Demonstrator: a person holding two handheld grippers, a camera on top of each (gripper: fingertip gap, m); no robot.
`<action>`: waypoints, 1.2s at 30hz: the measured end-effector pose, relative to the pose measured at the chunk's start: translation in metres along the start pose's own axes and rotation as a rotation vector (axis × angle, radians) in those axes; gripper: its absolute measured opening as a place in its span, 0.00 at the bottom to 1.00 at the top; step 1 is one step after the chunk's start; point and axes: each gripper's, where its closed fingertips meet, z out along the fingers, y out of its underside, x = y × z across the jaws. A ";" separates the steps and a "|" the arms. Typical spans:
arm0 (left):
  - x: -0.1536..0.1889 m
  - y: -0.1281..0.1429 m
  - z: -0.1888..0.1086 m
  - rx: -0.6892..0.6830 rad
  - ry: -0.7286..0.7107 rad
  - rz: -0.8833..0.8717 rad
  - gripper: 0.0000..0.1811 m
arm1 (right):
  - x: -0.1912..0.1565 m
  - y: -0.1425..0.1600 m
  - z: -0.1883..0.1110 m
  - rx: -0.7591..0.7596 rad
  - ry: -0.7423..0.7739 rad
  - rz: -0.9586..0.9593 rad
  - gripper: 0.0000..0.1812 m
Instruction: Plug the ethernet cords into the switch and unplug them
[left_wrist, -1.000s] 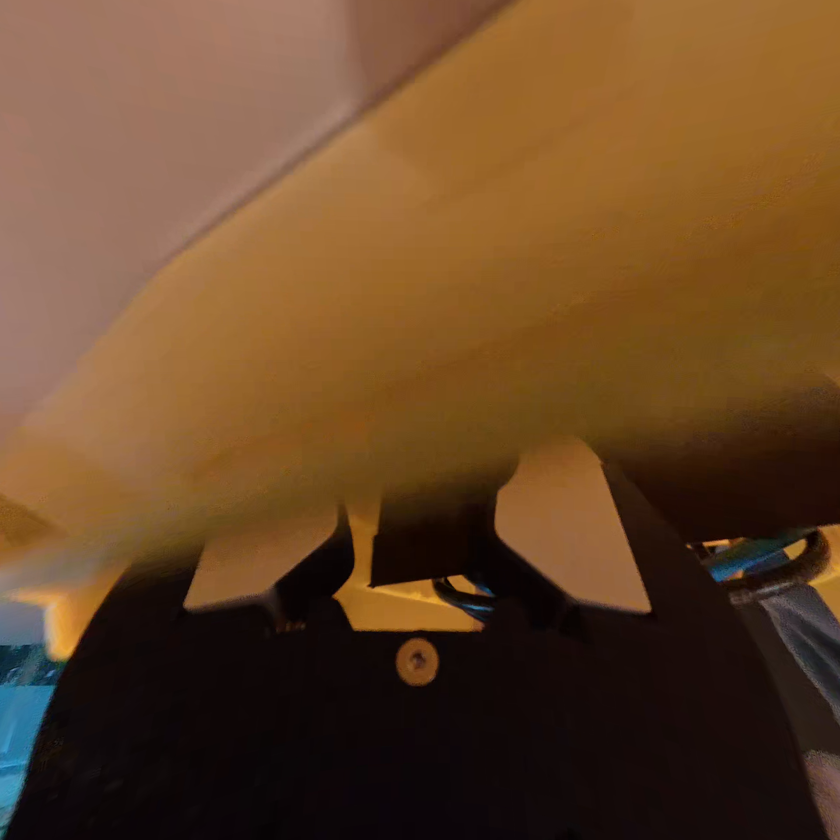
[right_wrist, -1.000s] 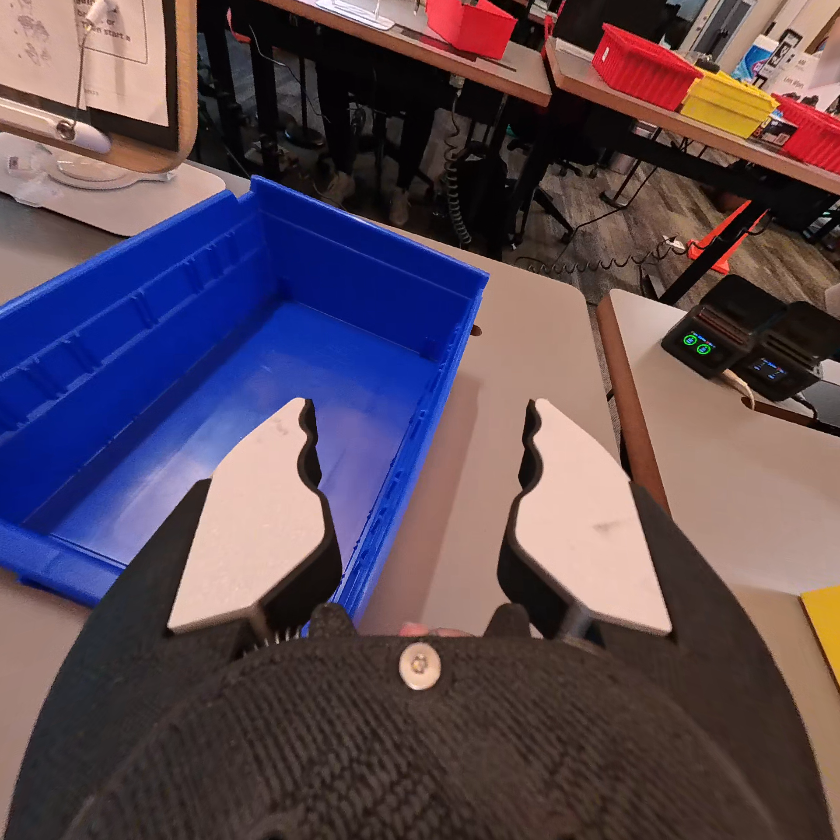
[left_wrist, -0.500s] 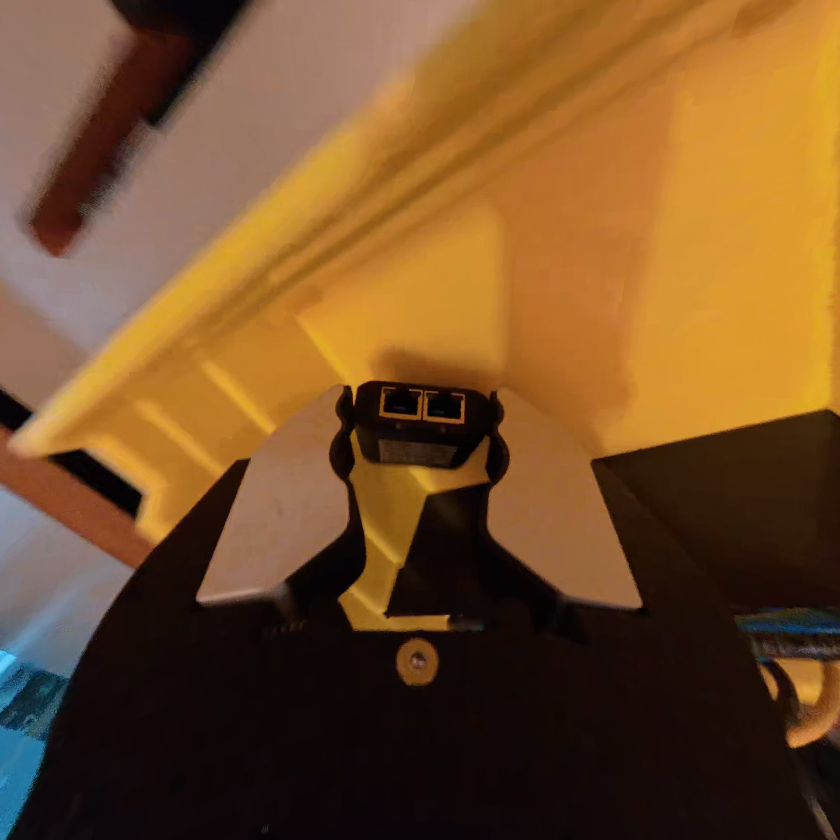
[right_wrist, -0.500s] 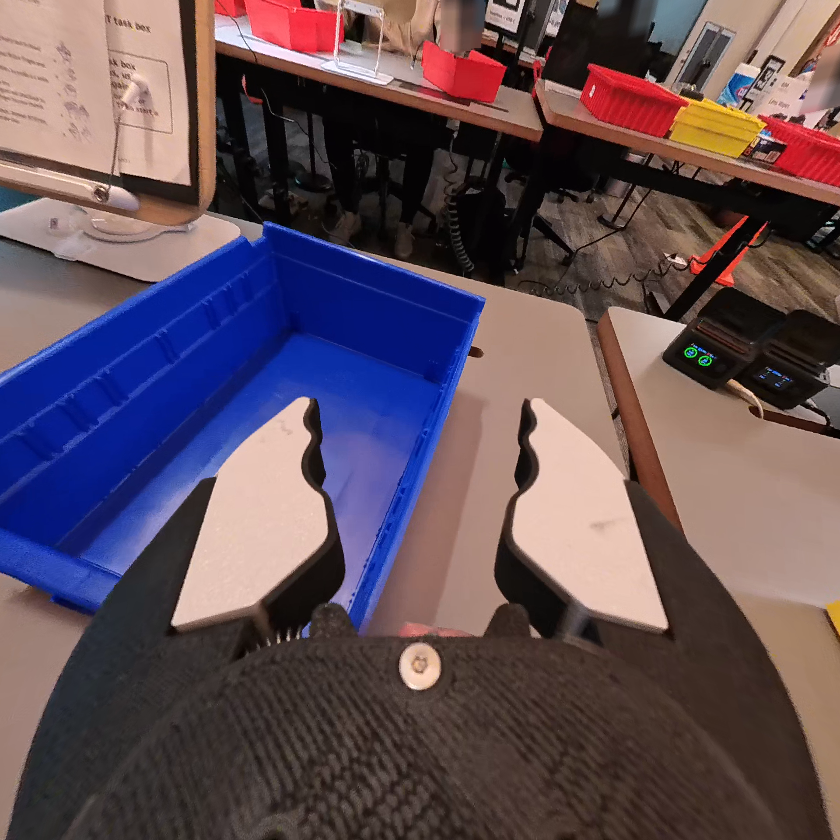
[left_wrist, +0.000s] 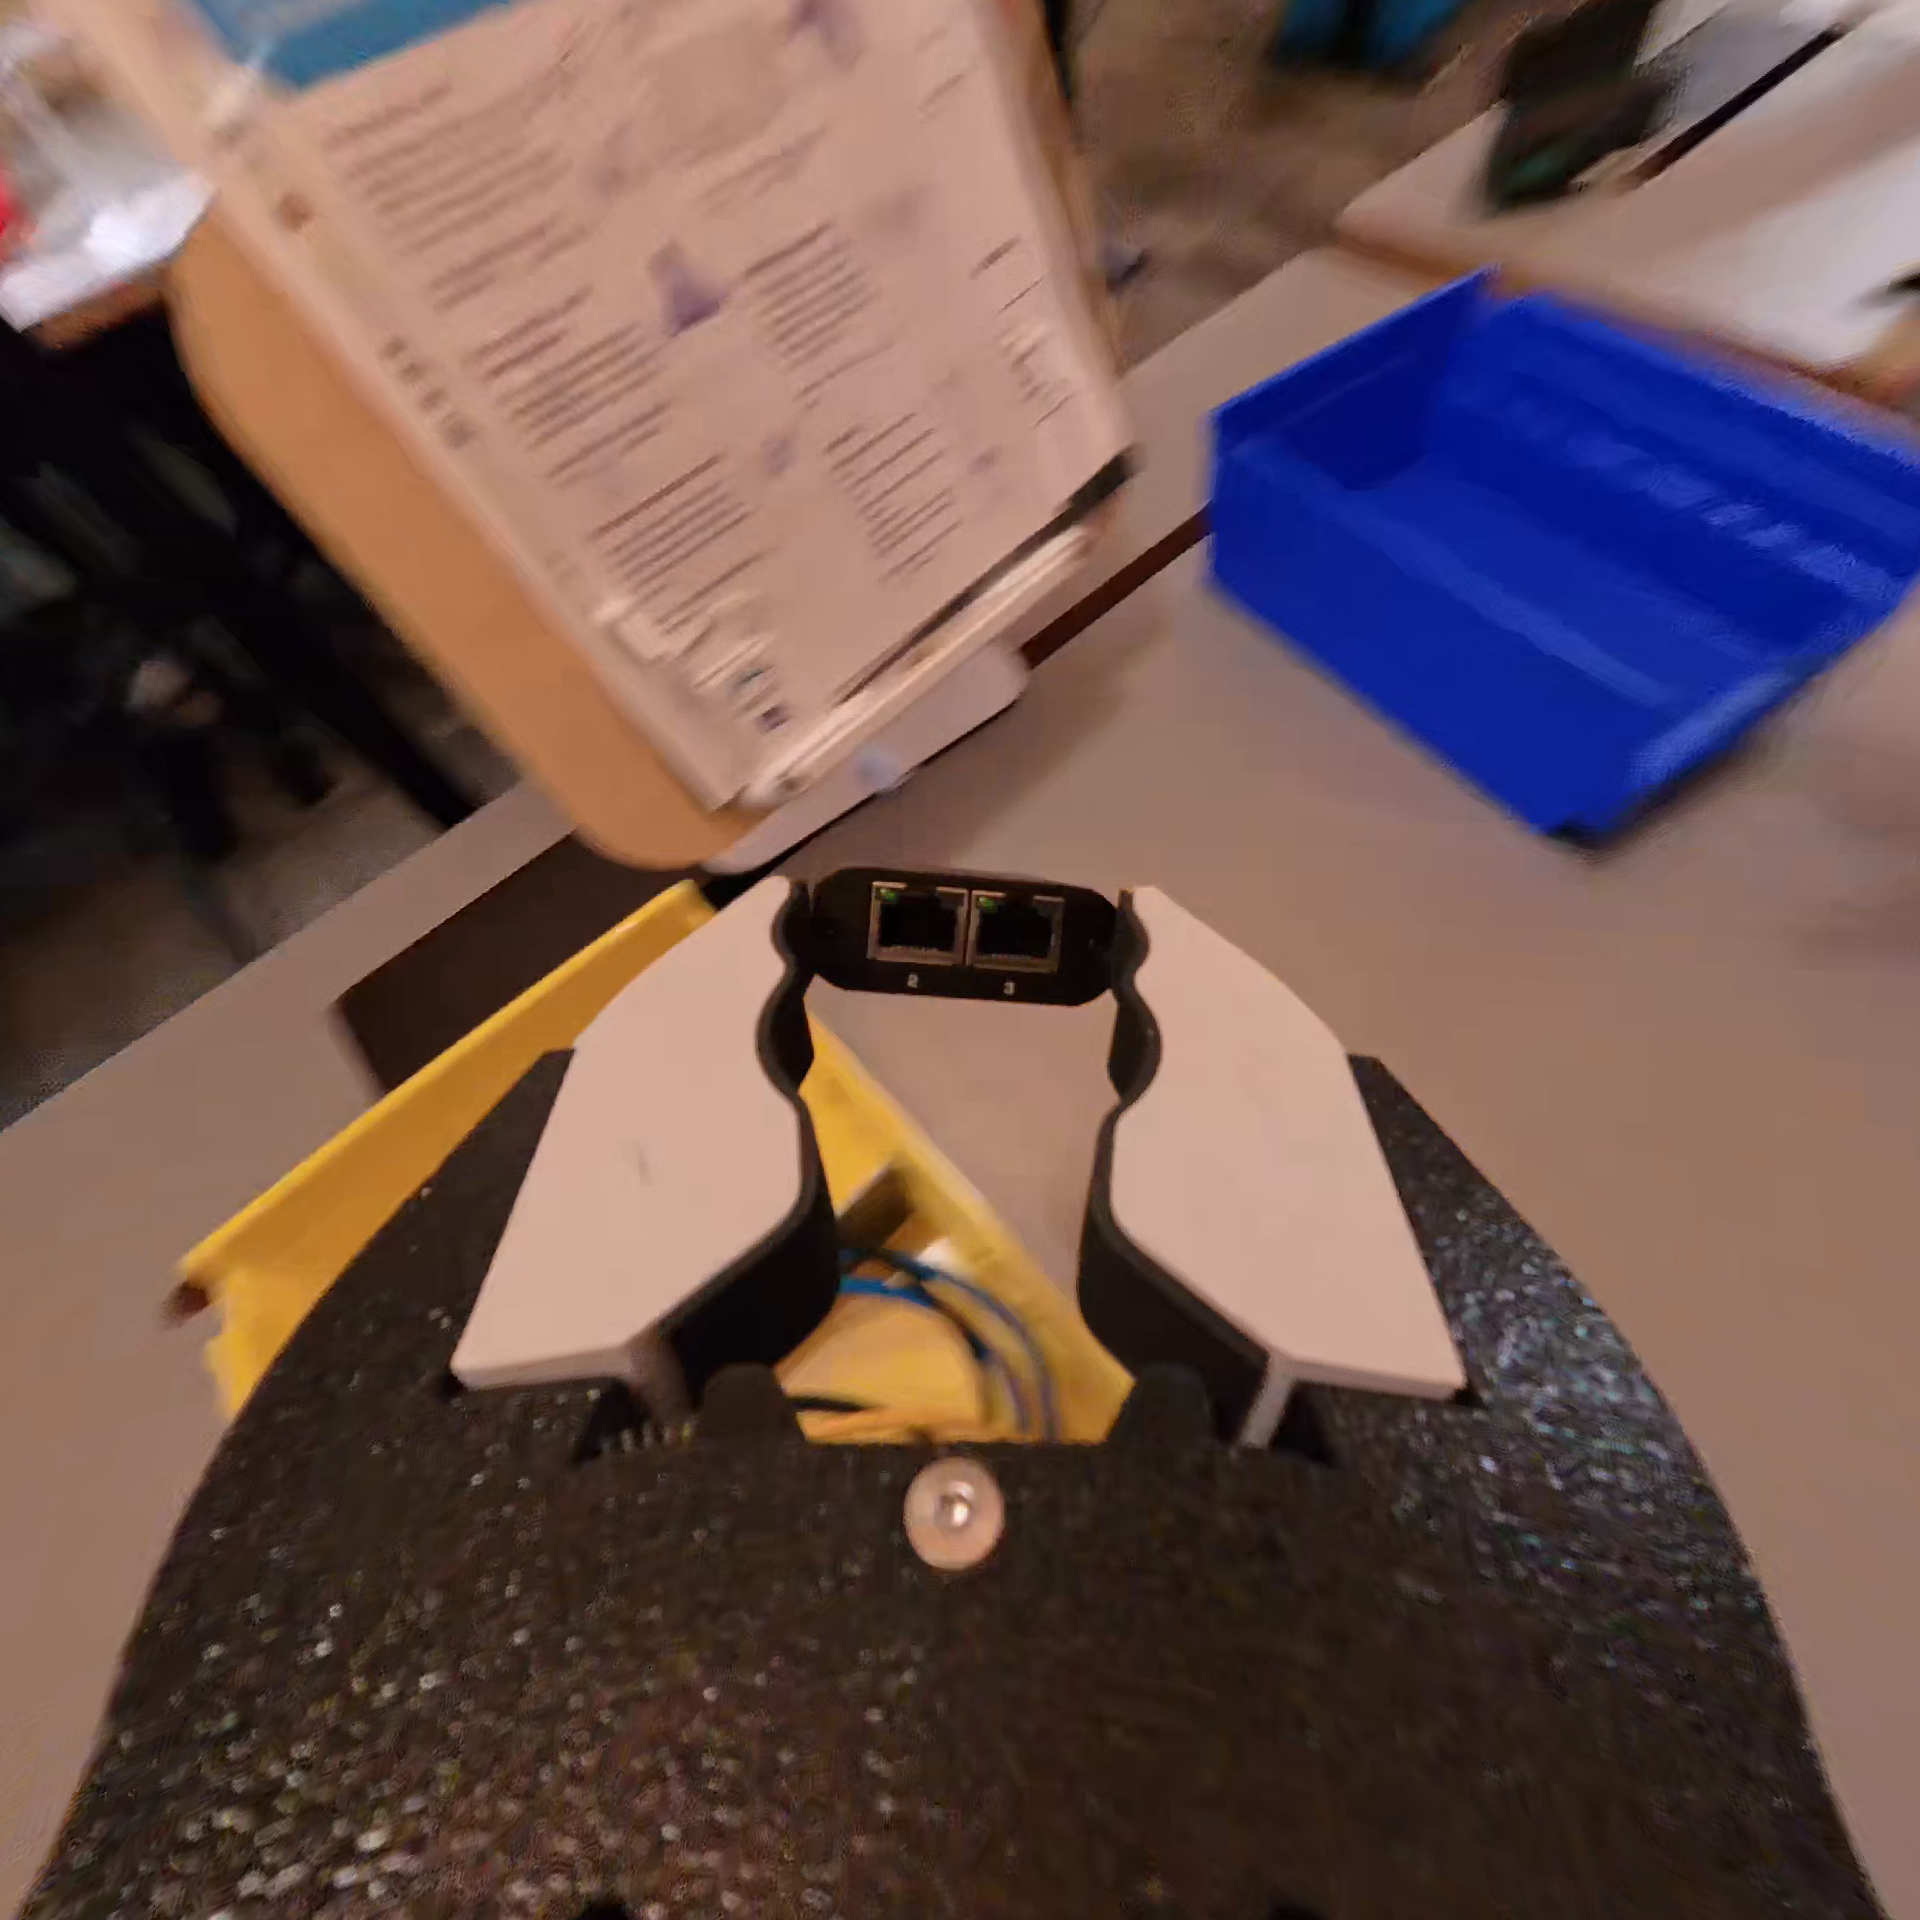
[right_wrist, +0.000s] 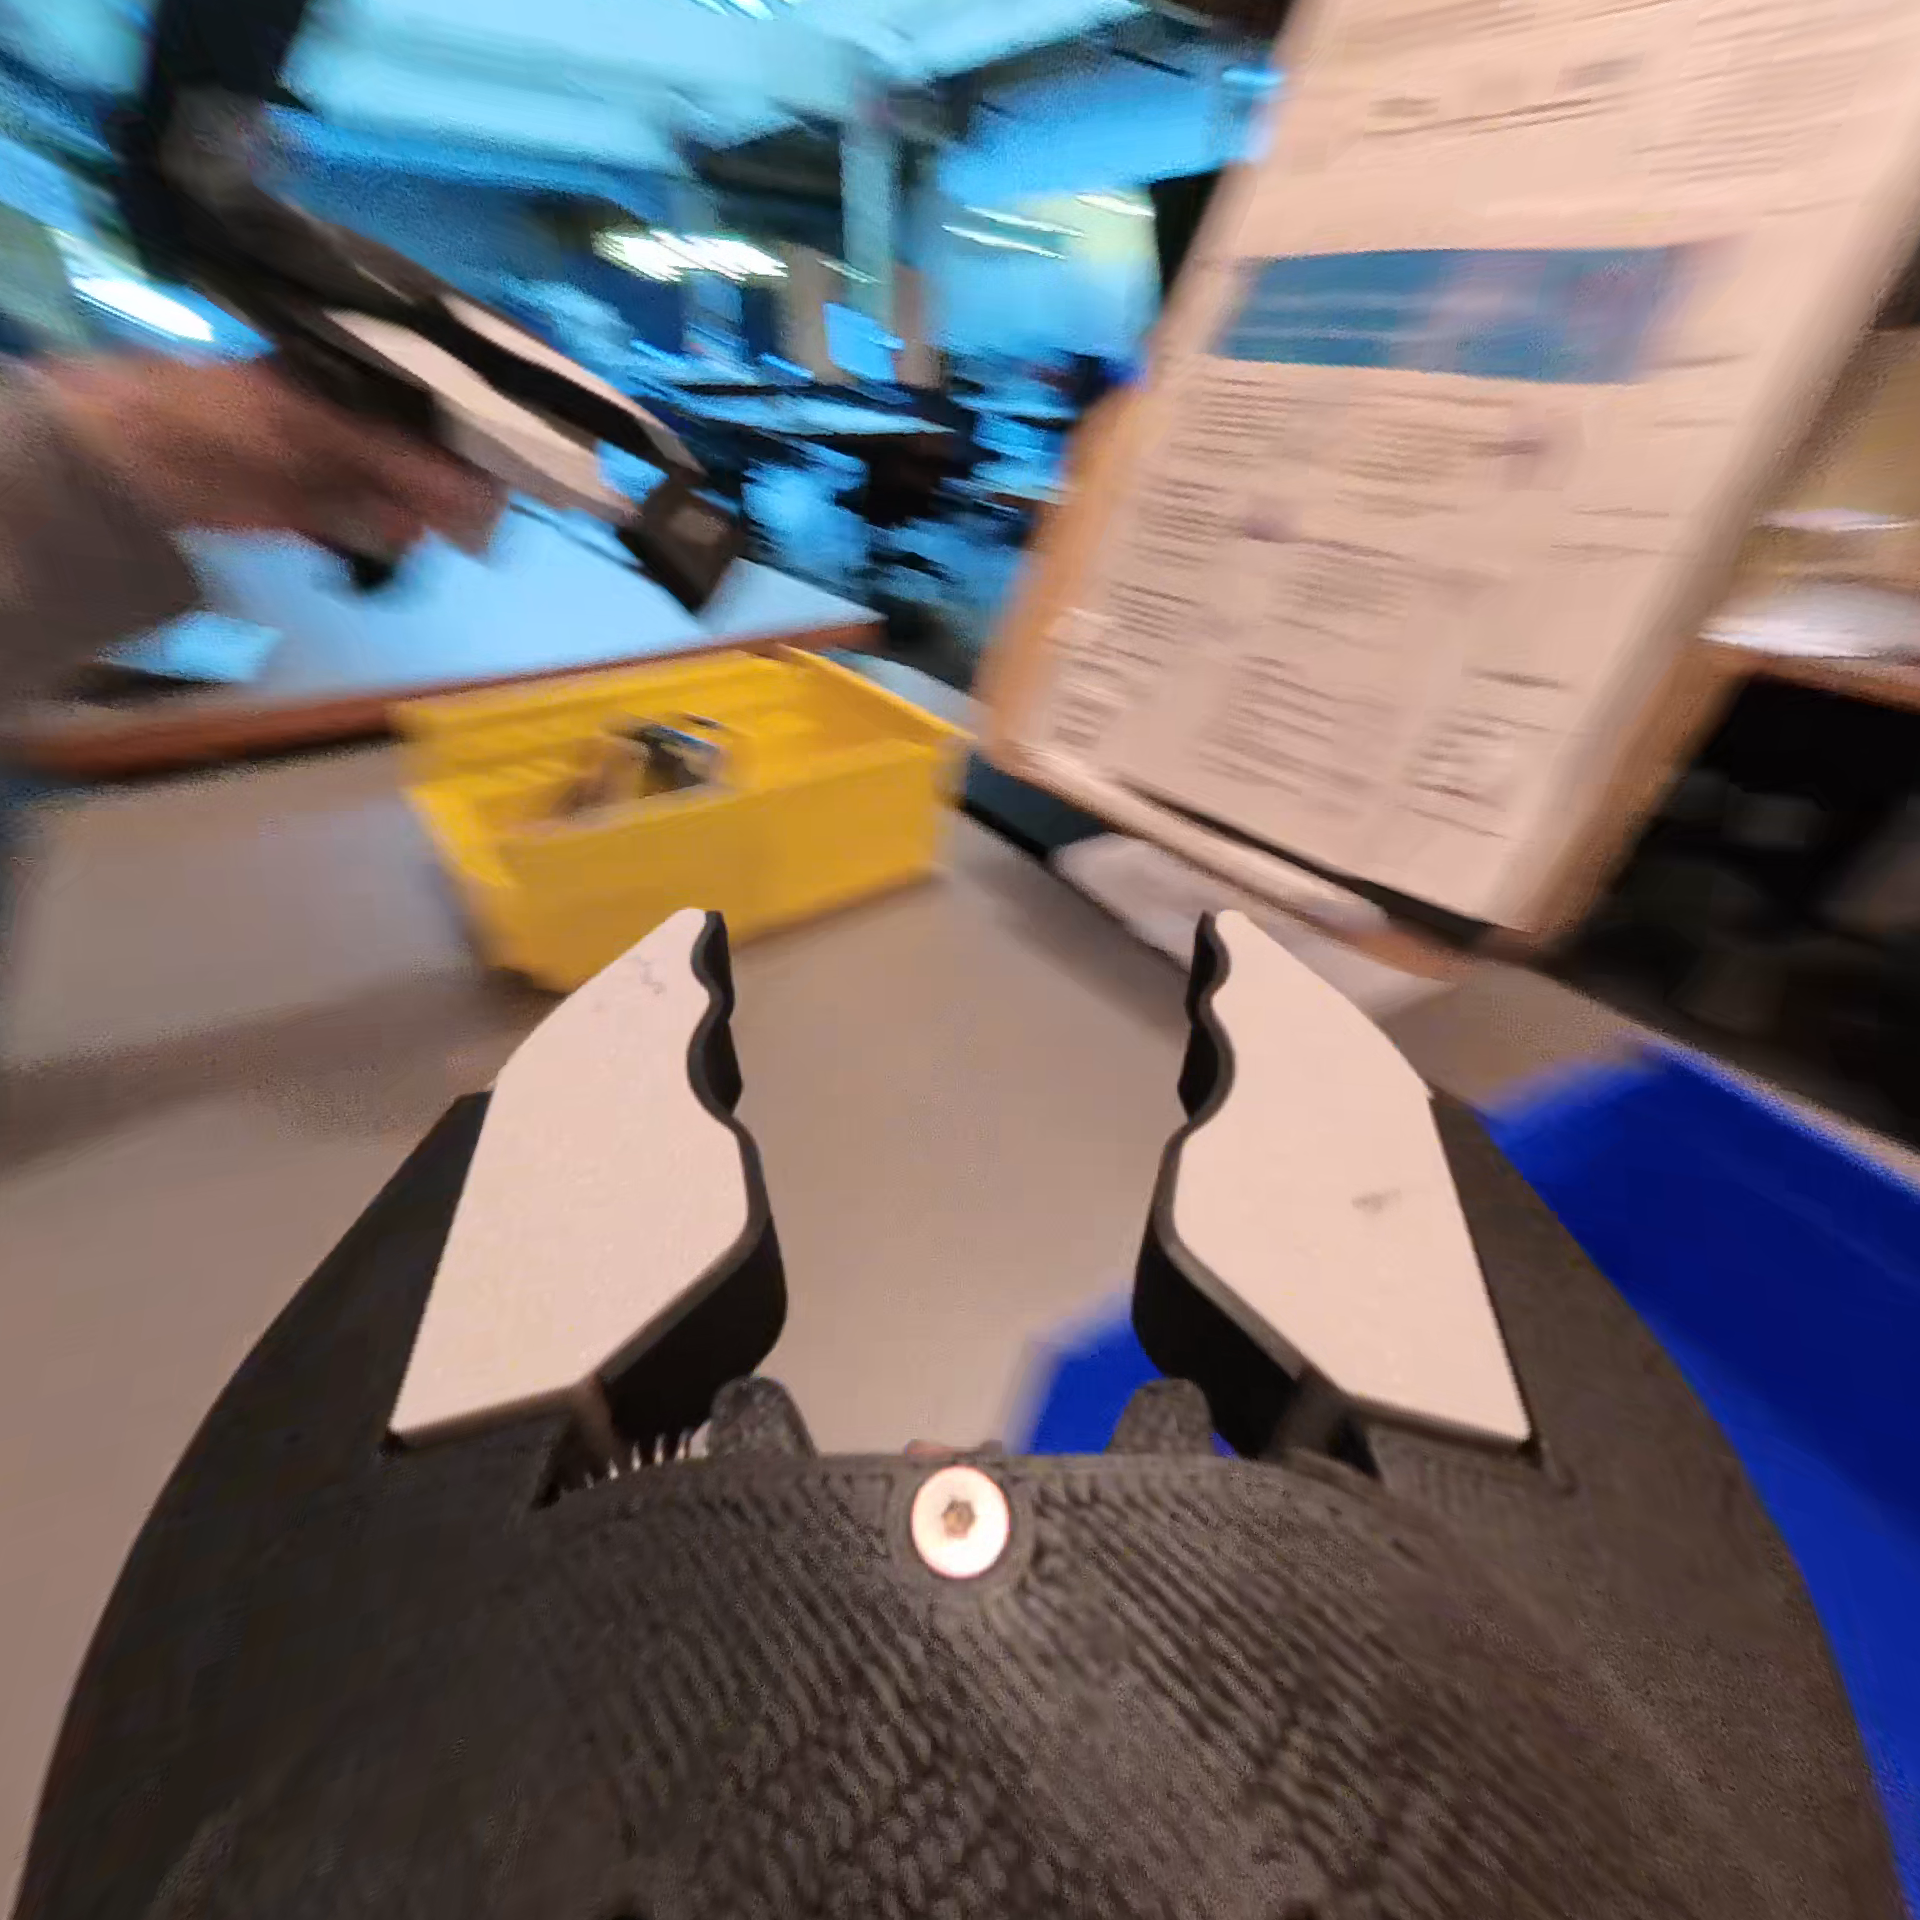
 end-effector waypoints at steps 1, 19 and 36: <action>0.025 -0.001 -0.005 0.069 0.053 0.010 0.30 | -0.034 -0.002 0.015 0.028 -0.147 0.089 0.47; 0.240 0.056 -0.043 0.491 0.414 0.399 0.30 | -0.189 0.029 0.028 0.099 -1.000 1.101 0.14; 0.286 0.087 0.001 0.361 0.768 -0.529 0.13 | -0.176 0.047 -0.010 0.187 -0.647 0.423 0.13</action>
